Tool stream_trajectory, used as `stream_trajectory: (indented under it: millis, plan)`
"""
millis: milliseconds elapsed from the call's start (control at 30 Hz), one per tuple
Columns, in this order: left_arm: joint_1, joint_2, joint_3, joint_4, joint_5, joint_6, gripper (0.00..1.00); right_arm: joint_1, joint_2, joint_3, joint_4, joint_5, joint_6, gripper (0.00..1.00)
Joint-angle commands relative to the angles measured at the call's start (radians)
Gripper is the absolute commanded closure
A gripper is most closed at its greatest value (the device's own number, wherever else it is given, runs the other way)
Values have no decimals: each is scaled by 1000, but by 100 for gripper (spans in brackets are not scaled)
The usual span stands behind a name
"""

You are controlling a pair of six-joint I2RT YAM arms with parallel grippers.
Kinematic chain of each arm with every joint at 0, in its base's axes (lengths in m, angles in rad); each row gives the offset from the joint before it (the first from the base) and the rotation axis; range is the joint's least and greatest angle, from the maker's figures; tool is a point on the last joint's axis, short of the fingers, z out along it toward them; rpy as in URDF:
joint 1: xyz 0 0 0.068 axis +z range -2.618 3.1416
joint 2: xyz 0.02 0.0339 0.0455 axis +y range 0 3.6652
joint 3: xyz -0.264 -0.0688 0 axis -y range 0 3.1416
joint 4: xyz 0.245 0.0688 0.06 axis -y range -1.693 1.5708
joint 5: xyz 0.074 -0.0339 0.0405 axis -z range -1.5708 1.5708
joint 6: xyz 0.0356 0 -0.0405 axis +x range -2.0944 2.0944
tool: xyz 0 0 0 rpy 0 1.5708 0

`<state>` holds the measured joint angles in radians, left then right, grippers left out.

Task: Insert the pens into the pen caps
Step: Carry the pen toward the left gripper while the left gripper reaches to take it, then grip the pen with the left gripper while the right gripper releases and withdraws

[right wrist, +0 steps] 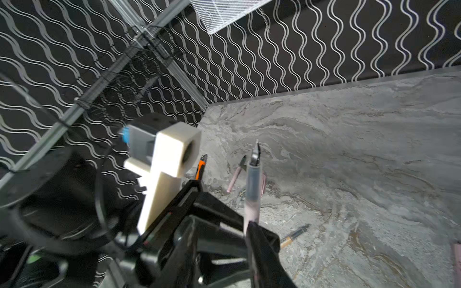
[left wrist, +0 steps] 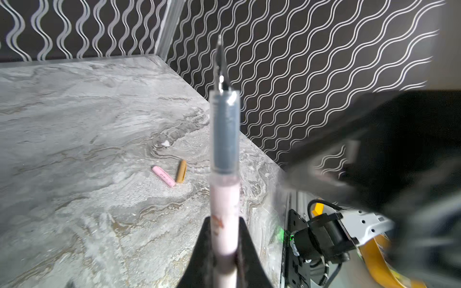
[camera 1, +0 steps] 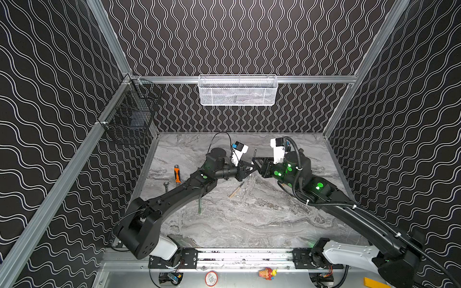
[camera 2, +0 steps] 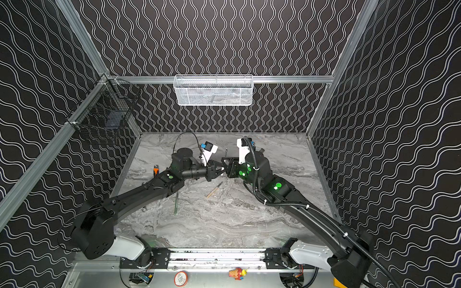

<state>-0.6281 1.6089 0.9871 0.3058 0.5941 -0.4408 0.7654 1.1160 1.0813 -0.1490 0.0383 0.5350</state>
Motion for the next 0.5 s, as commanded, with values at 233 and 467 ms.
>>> stream_trajectory:
  millis: [233,467]
  plan:
    - [18,-116,-13,102,-105,175,98,-43,-133,-104,-176,284,-29,47]
    - [8,-194,-59,74,-157,256,98,-447,71,-67,-244,-181,44,46]
